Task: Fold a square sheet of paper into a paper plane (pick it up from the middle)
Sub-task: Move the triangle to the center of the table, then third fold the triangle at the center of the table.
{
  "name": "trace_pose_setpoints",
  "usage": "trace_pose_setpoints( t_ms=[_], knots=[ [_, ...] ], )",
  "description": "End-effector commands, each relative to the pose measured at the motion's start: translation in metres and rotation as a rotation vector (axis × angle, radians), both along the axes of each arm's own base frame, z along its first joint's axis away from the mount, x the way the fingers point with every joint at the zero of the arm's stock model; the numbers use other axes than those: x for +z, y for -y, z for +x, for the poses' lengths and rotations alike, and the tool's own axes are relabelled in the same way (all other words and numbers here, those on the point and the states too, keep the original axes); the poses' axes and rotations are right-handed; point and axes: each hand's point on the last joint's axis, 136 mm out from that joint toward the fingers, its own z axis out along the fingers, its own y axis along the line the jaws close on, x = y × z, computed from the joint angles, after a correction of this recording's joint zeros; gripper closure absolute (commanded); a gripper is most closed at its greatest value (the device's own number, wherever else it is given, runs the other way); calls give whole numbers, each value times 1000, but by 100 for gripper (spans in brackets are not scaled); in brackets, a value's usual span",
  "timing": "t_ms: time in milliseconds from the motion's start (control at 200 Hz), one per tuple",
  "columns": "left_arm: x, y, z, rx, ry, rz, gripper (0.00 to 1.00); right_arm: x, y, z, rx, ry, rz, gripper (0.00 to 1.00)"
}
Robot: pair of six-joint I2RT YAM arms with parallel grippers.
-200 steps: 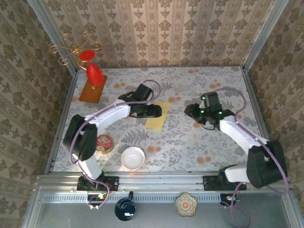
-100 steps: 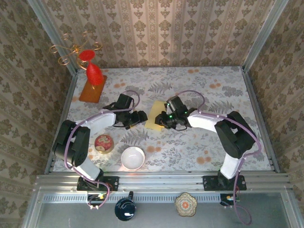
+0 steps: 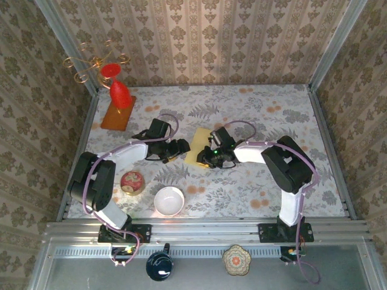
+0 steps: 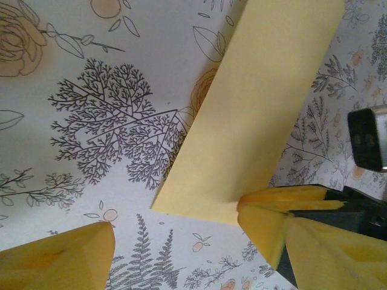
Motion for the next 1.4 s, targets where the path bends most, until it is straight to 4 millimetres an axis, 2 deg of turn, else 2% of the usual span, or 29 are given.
trace_pose_setpoints(
  t_ms=[0, 165, 275, 325, 465, 550, 690, 830, 945, 1215, 1395],
  knots=[
    [-2, 3, 0, 8, -29, -29, 24, -26, 13, -15, 18, -60, -48, 74],
    [-3, 7, -3, 2, -43, -57, 24, -38, 43, -36, 64, -72, -91, 75],
    [-3, 11, -6, -9, -46, -69, 24, -32, 62, -41, 76, -48, -68, 76],
    [-2, 14, -7, -20, -46, -79, 24, -18, 62, -38, 75, -30, -10, 76],
    [0, 25, -10, -50, -40, -102, 24, 39, 49, -16, 37, 80, 100, 73],
    [1, 32, -13, -65, -41, -109, 24, 52, 52, -2, -23, 109, 84, 73],
    [-3, 43, -19, -87, -57, -116, 25, 30, 72, 8, -117, 70, -26, 74],
    [-7, 50, -22, -108, -78, -115, 28, 15, 73, 12, -137, 36, -34, 75],
    [-13, 57, -26, -128, -103, -111, 35, 4, 76, 13, -140, 23, -60, 75],
    [-23, 65, -30, -151, -148, -100, 48, -30, 83, -4, -88, -54, -123, 77],
    [-27, 68, -29, -159, -163, -98, 56, -36, 77, -13, -17, -62, -96, 78]
  ],
)
